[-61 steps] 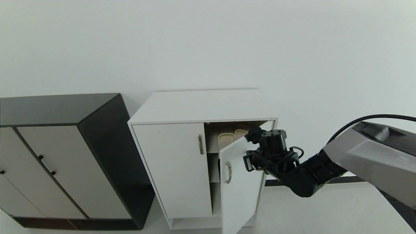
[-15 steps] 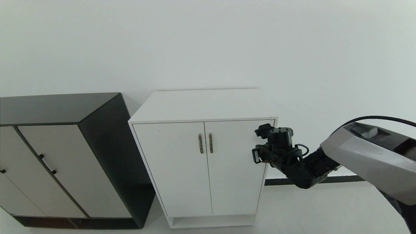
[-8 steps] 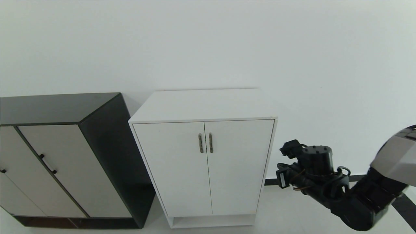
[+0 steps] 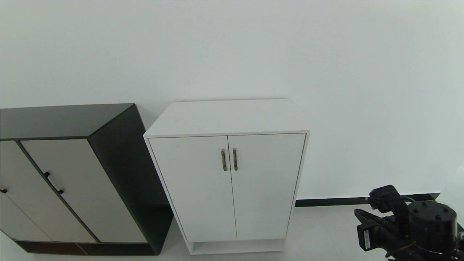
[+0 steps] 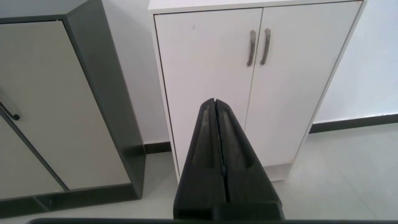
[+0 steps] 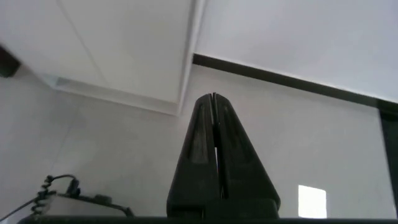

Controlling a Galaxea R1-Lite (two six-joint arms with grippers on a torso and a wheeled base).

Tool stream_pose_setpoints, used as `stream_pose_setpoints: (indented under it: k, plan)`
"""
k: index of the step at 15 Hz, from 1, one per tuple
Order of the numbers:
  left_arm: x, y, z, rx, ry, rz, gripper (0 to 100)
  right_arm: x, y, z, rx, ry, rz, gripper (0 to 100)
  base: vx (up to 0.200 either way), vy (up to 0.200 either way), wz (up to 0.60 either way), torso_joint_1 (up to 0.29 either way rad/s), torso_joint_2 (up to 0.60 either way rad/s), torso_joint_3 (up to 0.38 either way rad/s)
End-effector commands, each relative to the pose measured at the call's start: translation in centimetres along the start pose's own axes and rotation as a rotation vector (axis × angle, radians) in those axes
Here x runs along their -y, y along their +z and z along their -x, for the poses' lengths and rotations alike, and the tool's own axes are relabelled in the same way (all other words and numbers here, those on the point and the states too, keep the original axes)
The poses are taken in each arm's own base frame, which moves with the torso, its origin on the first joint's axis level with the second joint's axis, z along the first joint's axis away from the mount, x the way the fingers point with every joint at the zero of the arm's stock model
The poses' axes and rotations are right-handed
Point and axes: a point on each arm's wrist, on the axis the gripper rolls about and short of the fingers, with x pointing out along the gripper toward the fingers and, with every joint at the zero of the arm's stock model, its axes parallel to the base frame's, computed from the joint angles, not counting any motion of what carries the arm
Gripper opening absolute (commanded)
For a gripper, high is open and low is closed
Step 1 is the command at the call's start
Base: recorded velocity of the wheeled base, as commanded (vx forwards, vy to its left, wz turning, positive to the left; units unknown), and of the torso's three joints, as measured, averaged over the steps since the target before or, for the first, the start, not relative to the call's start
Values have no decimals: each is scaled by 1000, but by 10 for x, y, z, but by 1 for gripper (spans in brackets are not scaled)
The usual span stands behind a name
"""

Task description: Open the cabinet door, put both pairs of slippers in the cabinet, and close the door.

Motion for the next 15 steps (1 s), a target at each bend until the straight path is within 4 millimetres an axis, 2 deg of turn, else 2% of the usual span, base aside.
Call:
stream_pose_setpoints:
  k: [1, 6, 7, 8, 9, 12, 15]
  plan:
    - [0, 0, 0, 0, 0, 0, 0, 10, 2, 18, 8, -43, -16, 0, 0, 0, 0, 0, 0, 0]
    - [0, 0, 0, 0, 2, 5, 0, 28, 1, 65, -64, -49, -21, 0, 0, 0, 0, 0, 0, 0]
    - [0, 0, 0, 0, 2, 5, 0, 34, -4, 84, -91, -33, -35, 0, 0, 0, 0, 0, 0, 0]
    - [0, 0, 0, 0, 2, 5, 0, 36, -6, 90, -102, -33, -39, 0, 0, 0, 0, 0, 0, 0]
    - [0, 0, 0, 0, 2, 5, 0, 43, -15, 110, -127, -36, -67, 0, 0, 0, 0, 0, 0, 0]
    - [0, 0, 0, 0, 2, 5, 0, 53, -36, 144, -135, 24, -122, 0, 0, 0, 0, 0, 0, 0]
    - [0, 0, 0, 0, 2, 5, 0, 58, -50, 165, -65, 64, -145, 0, 0, 0, 0, 0, 0, 0]
